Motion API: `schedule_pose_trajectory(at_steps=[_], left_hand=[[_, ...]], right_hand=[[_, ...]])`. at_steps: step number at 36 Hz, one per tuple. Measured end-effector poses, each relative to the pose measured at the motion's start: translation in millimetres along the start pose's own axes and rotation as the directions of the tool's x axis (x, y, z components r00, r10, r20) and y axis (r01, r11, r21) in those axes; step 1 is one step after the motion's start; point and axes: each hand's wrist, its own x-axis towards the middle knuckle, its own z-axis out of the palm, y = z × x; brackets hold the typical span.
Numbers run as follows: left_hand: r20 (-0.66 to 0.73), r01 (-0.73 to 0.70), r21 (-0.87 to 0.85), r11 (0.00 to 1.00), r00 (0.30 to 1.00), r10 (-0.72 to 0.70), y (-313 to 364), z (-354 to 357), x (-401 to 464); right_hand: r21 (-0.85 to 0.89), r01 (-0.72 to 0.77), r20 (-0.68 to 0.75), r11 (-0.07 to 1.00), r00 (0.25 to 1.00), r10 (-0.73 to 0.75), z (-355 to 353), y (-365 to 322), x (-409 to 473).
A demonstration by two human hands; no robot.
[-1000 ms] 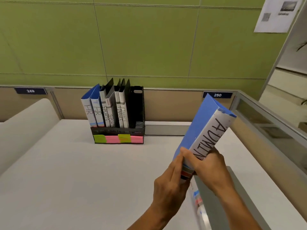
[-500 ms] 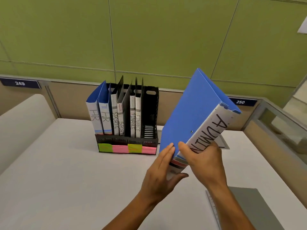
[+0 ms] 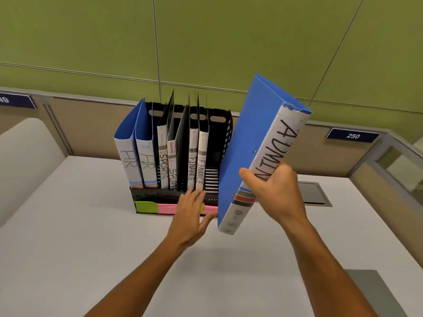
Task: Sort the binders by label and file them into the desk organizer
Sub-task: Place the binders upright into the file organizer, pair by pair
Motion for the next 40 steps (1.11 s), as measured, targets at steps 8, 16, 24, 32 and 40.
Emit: schedule_pose_trajectory(at_steps=[8,16,24,32,40], left_hand=[[0.021,0.061,0.302,0.951,0.997,-0.07,-17.8,17.3,9.0],[-0.197,0.034,0.191,0.981,0.98,0.004,-34.5,20.9,22.6],[-0.353,-0.039,0.131,0.991,0.932,0.083,-49.4,21.9,35.9],[-0.368,-0.055,0.085,0.995,0.926,0.083,-51.2,21.9,38.8],[-0.391,-0.005,-0.001,1.0,0.92,0.004,-47.9,25.6,37.0]], right_hand=[[-0.03,0.03,0.017,0.999,0.999,-0.029,22.3,4.2,29.6],[-0.02,0.05,-0.036,0.999,0.998,-0.051,41.4,13.9,48.4],[-0.053,0.107,-0.074,0.993,0.991,-0.11,68.3,19.3,60.7],[-0.088,0.145,-0.103,0.985,0.983,-0.154,95.0,27.6,71.3],[-0.077,0.176,-0.142,0.981,0.972,-0.185,113.8,36.2,72.5]])
